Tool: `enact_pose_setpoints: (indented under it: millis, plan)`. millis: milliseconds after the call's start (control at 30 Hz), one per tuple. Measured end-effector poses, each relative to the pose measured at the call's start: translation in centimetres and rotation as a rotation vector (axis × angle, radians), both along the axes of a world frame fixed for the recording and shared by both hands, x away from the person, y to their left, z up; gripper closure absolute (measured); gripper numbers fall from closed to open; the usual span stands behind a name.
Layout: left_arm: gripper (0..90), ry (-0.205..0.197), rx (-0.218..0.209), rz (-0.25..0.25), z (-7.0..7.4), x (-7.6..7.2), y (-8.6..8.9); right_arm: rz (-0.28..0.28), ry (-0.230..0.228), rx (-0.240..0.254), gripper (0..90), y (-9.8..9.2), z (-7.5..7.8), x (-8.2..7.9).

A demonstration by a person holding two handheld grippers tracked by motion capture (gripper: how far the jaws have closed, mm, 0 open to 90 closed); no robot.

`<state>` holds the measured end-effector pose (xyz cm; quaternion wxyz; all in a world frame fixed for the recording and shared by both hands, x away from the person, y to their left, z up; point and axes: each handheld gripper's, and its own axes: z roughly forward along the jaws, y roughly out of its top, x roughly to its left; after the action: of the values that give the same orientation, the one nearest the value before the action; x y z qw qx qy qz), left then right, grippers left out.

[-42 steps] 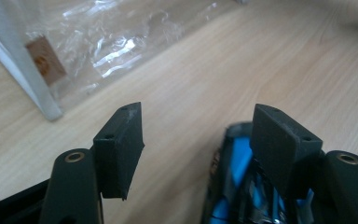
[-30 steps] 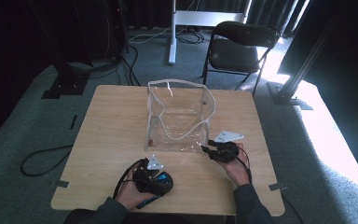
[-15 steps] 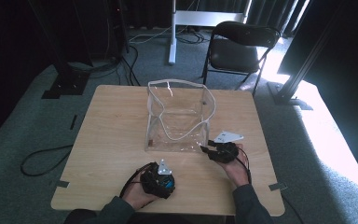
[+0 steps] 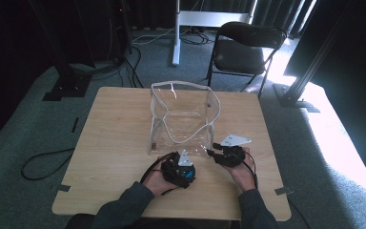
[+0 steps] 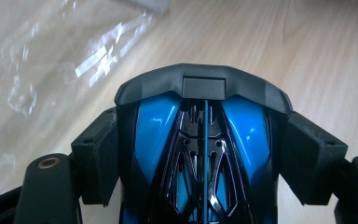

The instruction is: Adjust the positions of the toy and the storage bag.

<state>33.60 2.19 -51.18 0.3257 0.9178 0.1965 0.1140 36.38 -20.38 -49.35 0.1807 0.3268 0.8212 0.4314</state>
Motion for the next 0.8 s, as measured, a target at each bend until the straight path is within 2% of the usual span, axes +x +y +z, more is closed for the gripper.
enact_pose_setpoints:
  millis: [100,233,333,400,567,667,700,733,800]
  plan:
    - [24.5,-0.004,-0.003,-0.015,0.0,0.9,-1.7,-0.006,0.002,0.009,59.5,-0.3,0.0,-0.2]
    - [24.5,-0.008,0.033,-0.049,-0.5,1.7,-3.5,-0.01,-0.001,-0.001,58.9,-0.7,-0.1,-0.5]
    - [24.4,-0.008,0.054,-0.074,-0.9,1.5,-4.4,-0.022,0.005,0.005,58.6,-1.3,-0.3,-0.8]
    - [24.2,-0.026,0.067,-0.094,-1.0,1.2,-4.9,-0.028,0.009,0.005,58.6,-1.6,-0.4,-0.9]
    - [23.9,-0.013,0.078,-0.118,-1.2,0.9,-5.1,-0.03,0.014,-0.004,58.2,-1.9,-0.8,-1.1]
    - [23.7,0.012,0.063,-0.1,-1.3,1.1,-4.8,-0.03,0.023,-0.004,57.9,-1.9,-1.0,-1.2]
    - [23.7,0.02,0.031,-0.076,-1.1,1.3,-4.1,-0.03,0.024,-0.005,57.8,-1.9,-1.1,-1.3]
    - [20.4,0.015,0.015,-0.071,-0.8,1.3,-3.9,-0.028,0.027,-0.003,57.5,-1.9,-1.2,-1.4]
    - [20.3,0.005,0.001,-0.067,-0.2,1.2,-3.6,-0.026,0.029,-0.005,57.4,-1.9,-1.2,-1.4]
